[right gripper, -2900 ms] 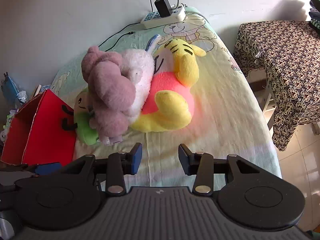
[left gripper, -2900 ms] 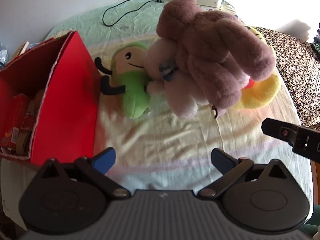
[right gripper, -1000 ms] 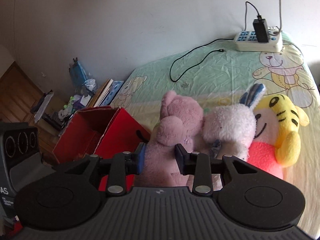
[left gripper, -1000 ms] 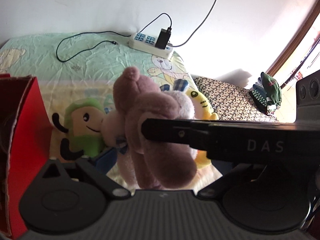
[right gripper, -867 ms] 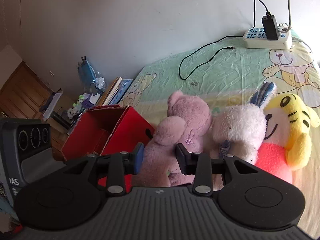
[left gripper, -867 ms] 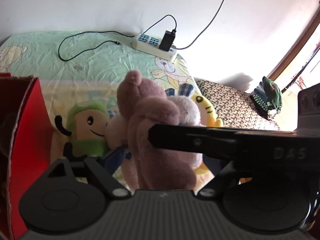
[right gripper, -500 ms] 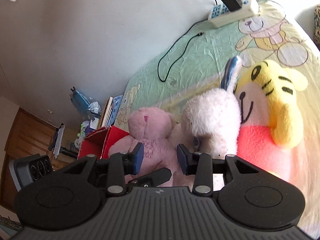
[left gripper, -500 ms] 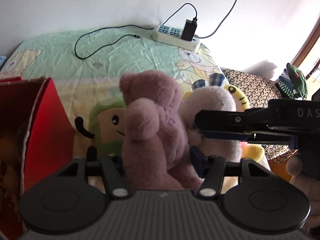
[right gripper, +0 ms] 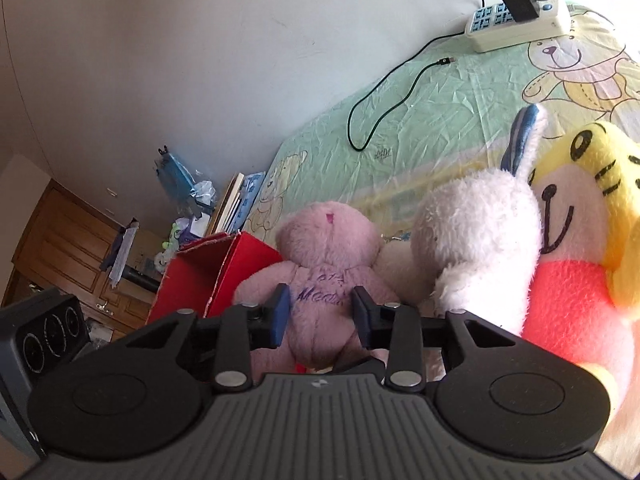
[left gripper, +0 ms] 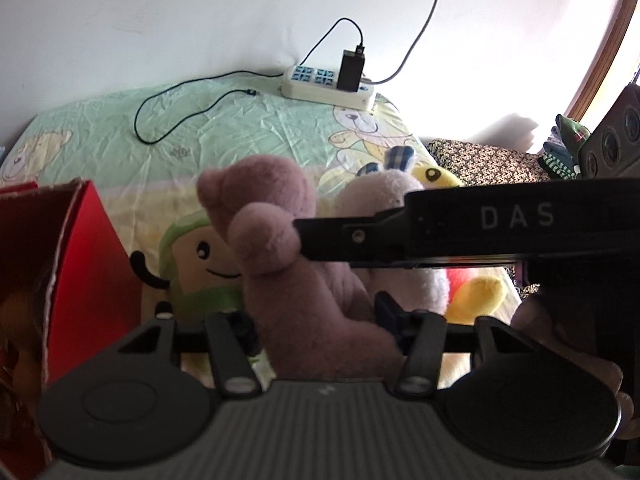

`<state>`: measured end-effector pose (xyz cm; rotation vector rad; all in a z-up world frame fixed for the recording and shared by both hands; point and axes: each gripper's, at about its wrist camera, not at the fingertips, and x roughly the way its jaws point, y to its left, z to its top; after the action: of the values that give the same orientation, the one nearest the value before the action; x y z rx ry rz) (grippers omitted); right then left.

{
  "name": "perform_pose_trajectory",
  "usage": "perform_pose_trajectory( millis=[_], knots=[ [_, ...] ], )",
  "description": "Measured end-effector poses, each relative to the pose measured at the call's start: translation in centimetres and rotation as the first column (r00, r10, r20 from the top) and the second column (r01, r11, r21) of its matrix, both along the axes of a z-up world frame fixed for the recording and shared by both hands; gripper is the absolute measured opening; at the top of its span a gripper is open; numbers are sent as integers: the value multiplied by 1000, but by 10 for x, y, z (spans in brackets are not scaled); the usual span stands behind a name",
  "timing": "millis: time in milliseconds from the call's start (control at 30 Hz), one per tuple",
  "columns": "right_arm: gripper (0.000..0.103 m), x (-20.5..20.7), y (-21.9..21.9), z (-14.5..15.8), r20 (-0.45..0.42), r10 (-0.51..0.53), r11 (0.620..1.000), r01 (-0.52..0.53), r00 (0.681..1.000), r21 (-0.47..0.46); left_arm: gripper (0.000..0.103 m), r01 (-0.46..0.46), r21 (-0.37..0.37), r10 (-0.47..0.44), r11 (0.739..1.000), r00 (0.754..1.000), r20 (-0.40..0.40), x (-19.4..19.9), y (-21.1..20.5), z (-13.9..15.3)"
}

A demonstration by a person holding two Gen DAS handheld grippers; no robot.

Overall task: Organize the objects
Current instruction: 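Close the right gripper on the pink teddy bear and lift it, then carry the pink teddy bear into the red box and open the right gripper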

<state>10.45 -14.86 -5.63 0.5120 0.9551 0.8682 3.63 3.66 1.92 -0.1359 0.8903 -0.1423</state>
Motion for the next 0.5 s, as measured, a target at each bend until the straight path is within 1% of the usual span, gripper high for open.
perform_pose_trajectory(
  millis=[67, 167, 333, 500],
  knots=[
    [37, -3, -3, 2, 3, -4, 1000, 4, 1000, -6, 55, 0, -23, 1, 1000, 1000, 5, -3, -2, 4],
    [37, -12, -10, 10, 22, -20, 1000, 19, 1000, 14, 55, 6, -54, -4, 999, 999, 42, -13, -5, 16],
    [37, -31, -13, 31, 98, -35, 999, 31, 995, 40, 55, 2, -41, 3, 999, 994, 106, -33, -7, 36],
    [37, -45, -1, 43, 158, -25, 998, 15, 987, 64, 55, -11, -21, 14, 1000, 988, 151, -53, 10, 52]
  ],
)
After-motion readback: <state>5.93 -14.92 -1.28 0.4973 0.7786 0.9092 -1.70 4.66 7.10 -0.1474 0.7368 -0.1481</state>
